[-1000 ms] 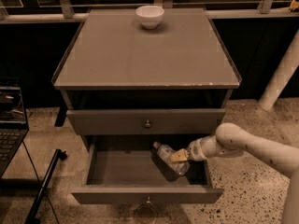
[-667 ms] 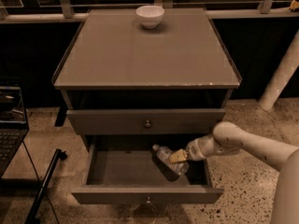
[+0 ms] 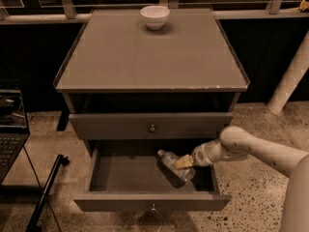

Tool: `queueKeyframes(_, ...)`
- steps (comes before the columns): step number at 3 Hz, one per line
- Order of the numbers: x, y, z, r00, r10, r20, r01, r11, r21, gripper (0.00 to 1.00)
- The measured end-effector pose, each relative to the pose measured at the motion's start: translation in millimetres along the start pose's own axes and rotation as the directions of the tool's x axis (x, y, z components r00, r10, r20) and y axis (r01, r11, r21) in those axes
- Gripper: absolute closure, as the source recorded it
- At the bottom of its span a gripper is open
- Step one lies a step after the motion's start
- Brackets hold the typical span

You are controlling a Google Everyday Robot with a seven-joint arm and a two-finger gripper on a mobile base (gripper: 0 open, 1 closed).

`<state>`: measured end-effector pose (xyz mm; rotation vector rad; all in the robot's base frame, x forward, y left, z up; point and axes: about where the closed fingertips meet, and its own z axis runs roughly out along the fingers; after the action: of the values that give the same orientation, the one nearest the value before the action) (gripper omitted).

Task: Place blue plastic bottle into middle drawer

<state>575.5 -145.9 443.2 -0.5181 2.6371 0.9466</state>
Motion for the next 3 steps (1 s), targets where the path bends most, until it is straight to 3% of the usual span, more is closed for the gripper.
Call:
queueKeyframes(2,0.0,0.1,0.1,1.000,0.000,0.000,0.000,1.0000,0.000,0.11)
queueKeyframes(3,0.0,0.1,0.1,1.000,0.000,0.000,0.000,1.0000,0.000,0.00)
